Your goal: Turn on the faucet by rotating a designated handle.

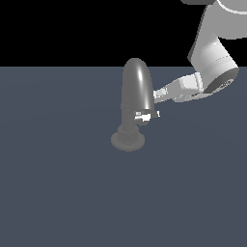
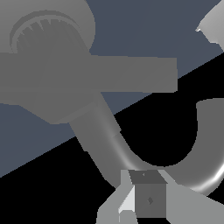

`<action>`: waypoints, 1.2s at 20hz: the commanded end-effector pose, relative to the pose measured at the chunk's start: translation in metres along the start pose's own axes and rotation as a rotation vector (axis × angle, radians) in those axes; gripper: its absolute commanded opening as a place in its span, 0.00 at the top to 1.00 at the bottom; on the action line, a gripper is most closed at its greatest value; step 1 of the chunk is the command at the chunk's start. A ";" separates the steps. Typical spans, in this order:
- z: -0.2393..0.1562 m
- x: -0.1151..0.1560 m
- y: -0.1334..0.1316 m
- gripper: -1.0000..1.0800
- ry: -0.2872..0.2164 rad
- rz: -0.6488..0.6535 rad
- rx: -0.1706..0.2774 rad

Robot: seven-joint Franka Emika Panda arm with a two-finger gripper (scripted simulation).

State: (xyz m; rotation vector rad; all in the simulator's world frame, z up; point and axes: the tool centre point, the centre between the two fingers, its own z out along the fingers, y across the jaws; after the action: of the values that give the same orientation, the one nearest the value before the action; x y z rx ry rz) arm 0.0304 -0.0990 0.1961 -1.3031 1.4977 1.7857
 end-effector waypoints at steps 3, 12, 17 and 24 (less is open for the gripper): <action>-0.001 0.017 -0.004 1.00 -0.055 0.046 0.021; 0.000 0.022 -0.005 1.00 -0.071 0.059 0.027; 0.000 0.021 -0.004 1.00 -0.068 0.057 0.026; 0.001 0.041 0.003 1.00 -0.068 0.057 0.026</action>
State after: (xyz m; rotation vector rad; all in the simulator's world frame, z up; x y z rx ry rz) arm 0.0137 -0.1060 0.1655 -1.1863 1.5296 1.8207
